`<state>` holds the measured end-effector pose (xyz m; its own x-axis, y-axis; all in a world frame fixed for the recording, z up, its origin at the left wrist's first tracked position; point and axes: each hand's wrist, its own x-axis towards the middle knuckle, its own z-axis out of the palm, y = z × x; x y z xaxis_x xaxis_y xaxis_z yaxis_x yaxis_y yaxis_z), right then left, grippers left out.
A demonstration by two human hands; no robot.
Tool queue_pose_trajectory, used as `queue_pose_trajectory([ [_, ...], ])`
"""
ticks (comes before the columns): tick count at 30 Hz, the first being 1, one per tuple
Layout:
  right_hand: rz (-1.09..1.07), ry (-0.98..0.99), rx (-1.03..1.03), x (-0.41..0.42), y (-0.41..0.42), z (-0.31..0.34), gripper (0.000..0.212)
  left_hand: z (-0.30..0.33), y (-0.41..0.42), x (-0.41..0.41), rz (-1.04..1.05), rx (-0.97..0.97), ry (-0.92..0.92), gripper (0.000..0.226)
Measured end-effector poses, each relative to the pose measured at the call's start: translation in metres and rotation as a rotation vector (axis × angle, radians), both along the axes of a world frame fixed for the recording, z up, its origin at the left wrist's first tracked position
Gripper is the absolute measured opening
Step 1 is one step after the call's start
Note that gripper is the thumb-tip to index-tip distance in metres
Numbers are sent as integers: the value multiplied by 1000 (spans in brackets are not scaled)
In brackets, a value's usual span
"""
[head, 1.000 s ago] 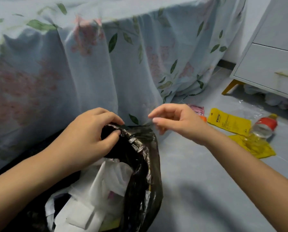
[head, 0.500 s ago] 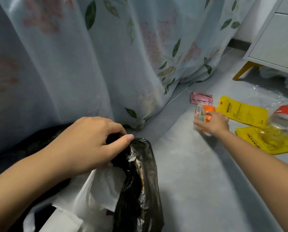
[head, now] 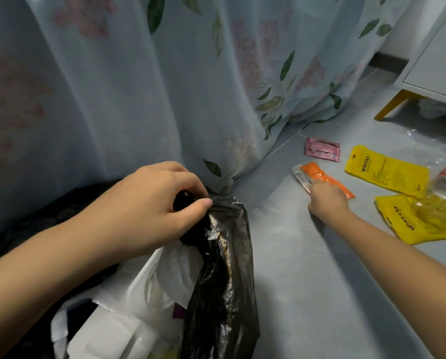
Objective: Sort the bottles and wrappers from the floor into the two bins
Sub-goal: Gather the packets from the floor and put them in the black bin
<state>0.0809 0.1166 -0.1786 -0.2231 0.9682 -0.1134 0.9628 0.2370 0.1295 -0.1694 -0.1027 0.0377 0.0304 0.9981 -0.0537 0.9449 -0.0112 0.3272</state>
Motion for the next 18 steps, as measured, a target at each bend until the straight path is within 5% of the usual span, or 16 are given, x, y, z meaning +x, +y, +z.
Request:
queue_pose_trajectory([
  [4, -35, 193, -67, 14, -15, 6, 38, 18, -12, 7, 52, 82, -25, 39],
  [11, -185, 1127, 49, 8, -61, 121, 19, 45, -43, 7, 75, 99, -51, 41],
  [14, -6, 1347, -93, -18, -87, 193, 15, 59, -41, 4, 155, 194, -151, 52],
  [18, 375, 1291, -310, -69, -126, 267, 31, 80, -37, -13, 294, 323, -416, 77],
])
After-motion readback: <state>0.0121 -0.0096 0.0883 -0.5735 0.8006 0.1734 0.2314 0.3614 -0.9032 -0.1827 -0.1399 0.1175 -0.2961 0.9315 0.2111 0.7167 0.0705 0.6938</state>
